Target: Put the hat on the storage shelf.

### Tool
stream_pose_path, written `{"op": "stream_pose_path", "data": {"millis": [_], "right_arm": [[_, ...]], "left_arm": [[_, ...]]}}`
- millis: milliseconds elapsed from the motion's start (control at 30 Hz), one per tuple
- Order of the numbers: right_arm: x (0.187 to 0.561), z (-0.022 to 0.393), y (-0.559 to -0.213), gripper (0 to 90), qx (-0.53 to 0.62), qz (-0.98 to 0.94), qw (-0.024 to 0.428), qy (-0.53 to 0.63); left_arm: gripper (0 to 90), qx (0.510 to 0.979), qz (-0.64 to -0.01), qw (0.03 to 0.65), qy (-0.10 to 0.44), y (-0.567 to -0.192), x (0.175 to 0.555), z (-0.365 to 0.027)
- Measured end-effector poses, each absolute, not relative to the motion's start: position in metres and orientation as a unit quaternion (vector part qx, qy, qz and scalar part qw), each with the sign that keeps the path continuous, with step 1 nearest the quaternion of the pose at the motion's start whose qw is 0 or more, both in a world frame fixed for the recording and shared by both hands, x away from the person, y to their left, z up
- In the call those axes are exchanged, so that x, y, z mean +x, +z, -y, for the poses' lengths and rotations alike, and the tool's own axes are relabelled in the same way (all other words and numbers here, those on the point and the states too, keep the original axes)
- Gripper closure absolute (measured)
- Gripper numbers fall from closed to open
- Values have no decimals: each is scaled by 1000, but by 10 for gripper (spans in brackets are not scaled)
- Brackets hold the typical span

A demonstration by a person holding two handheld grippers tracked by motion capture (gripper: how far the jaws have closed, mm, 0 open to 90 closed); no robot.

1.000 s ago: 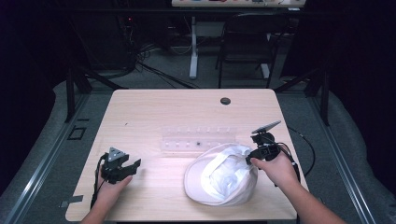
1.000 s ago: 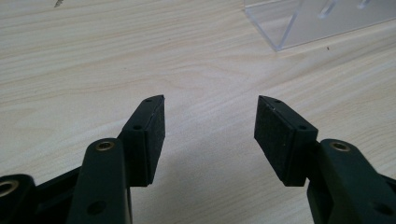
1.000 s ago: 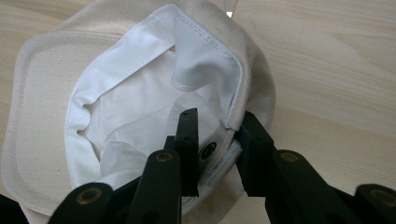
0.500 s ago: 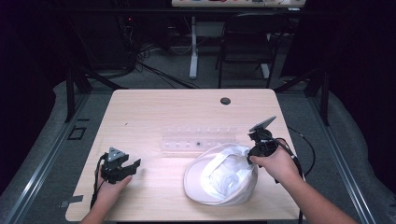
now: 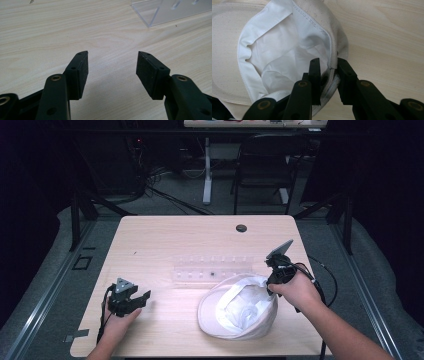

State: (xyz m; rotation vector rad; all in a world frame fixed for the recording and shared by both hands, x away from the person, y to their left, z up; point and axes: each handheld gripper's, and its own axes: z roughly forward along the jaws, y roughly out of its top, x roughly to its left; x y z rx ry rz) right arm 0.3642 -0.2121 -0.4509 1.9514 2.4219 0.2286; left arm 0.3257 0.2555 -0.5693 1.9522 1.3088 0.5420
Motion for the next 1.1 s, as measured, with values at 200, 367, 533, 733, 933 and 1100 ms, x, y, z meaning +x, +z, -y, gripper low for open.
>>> {"op": "stream_pose_path", "data": {"millis": [200,367,533,733,933,1100], "right_arm": [[366,209,-445,756,633,-770,15,74],[369,209,-436,762,632,-773,5,59],[371,207,-426,768,632,-773,0,58],[370,206,-410,770,638,-767,5,68],[369,205,-396,776,640,-765,8,71],[370,208,-386,781,636,-769,-5,66]], "left_arm": [[437,757,-507,356,209,-569,325,-255],[437,757,-506,356,209,-569,325,-255],[437,759,-505,355,207,-569,325,-255],[437,758,-506,356,207,-569,325,-255],[436,759,-505,355,207,-569,325,-255],[436,759,-505,355,207,-569,325,-255]]}}
